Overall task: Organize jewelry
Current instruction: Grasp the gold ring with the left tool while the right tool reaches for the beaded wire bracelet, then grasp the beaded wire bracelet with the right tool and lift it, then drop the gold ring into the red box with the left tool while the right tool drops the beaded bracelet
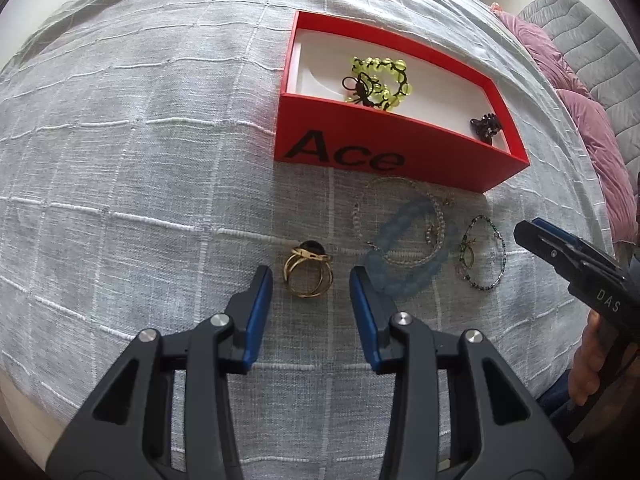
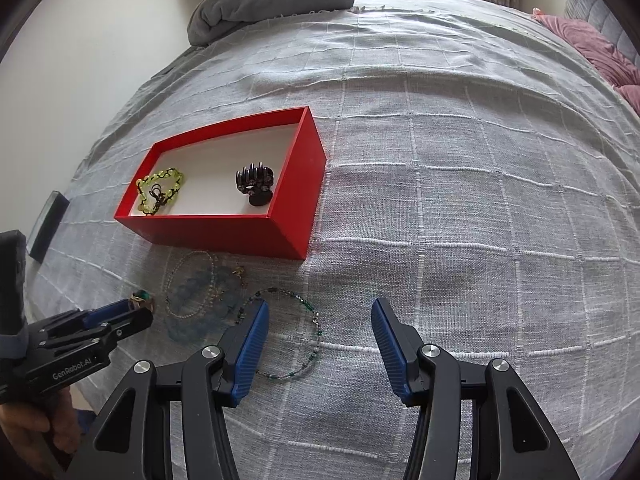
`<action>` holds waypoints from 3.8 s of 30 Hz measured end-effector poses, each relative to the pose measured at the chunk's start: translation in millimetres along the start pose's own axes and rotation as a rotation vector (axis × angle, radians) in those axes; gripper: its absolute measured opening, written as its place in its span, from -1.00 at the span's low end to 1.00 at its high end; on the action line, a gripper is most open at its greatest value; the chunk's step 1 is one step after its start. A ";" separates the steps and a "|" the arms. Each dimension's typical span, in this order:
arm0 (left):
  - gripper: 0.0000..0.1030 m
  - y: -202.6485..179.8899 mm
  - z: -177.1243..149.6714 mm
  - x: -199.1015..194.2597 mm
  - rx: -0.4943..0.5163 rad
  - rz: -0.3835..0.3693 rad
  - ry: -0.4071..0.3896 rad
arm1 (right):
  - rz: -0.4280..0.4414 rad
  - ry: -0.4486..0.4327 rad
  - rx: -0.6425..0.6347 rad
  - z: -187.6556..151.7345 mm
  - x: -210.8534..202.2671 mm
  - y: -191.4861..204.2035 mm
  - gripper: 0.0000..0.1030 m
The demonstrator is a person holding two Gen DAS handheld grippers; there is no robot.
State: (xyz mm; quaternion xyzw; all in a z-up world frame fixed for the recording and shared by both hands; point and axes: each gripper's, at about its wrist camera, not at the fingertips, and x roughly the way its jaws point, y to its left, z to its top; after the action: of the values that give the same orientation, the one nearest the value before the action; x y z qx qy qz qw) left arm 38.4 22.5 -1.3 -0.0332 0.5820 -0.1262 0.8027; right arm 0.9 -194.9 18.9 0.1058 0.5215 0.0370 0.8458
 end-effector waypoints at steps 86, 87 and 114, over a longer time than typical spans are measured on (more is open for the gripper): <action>-0.51 9.9 50.5 -56.8 -0.158 -0.215 -0.193 | 0.166 -0.336 -0.047 40.2 -57.5 31.3 -0.92; -0.51 7.2 52.5 -55.3 -0.156 -0.216 -0.192 | 0.163 -0.337 -0.048 42.0 -56.4 31.5 -0.92; -0.51 7.1 89.7 -21.8 -0.166 -0.137 -0.162 | 0.100 -0.236 -0.002 57.1 -4.2 25.8 -0.92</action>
State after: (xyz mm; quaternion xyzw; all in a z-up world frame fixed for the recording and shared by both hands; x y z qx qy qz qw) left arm 117.7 26.3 46.2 -0.1493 0.5201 -0.1292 0.8310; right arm 51.0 -178.4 52.9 0.1343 0.4123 0.0669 0.8986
